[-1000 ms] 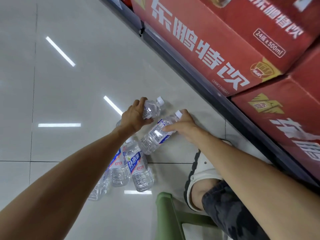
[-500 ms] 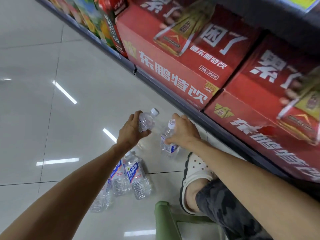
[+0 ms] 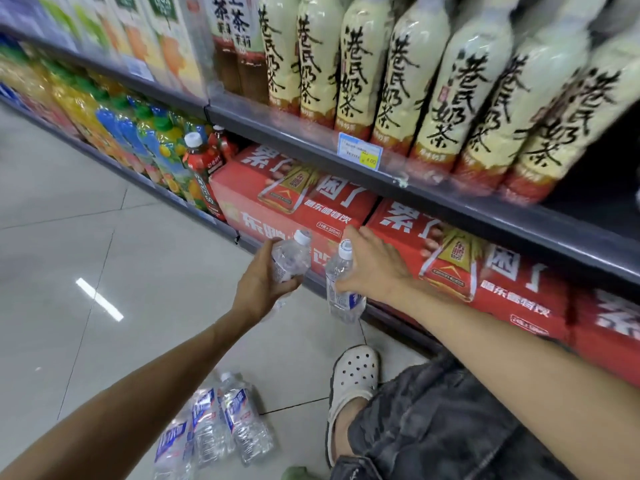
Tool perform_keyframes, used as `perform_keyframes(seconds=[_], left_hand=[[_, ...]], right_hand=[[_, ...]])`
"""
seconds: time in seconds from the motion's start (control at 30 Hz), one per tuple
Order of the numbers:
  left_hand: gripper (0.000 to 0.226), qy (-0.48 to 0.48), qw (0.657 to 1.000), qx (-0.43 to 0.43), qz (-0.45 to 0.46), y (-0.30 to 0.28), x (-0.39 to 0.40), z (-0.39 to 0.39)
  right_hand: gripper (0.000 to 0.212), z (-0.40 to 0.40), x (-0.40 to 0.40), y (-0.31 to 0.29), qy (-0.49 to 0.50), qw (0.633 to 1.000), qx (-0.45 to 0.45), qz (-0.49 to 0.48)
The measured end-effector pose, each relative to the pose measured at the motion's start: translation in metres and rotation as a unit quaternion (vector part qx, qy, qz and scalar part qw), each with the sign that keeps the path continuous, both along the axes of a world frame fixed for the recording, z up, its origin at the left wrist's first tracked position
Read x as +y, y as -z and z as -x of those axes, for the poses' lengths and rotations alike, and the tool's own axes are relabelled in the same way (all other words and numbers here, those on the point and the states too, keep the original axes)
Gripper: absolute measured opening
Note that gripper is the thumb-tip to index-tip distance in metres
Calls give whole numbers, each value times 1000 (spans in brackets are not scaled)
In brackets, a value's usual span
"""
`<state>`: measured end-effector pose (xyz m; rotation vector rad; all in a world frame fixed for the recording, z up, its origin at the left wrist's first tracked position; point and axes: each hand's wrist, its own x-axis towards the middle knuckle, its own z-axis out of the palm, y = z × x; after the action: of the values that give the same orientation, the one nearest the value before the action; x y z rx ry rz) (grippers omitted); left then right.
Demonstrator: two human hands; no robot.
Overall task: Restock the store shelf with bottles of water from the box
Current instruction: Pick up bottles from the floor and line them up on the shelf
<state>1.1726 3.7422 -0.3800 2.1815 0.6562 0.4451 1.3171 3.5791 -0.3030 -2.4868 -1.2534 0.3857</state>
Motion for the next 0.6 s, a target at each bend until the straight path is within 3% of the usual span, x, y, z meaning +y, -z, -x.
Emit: perform_keyframes(seconds=[0.17, 0.37, 0.6], left_hand=[[70, 57, 996, -61, 36, -57, -34, -18], [76, 149, 981, -120, 16, -119, -77, -48], [69, 246, 951, -188, 10, -182, -150, -98]], right_hand=[[69, -8, -44, -62, 8, 998, -54, -32], [77, -17, -112, -138, 20, 989, -118, -89], [69, -23, -206, -210, 102, 966, -177, -156]])
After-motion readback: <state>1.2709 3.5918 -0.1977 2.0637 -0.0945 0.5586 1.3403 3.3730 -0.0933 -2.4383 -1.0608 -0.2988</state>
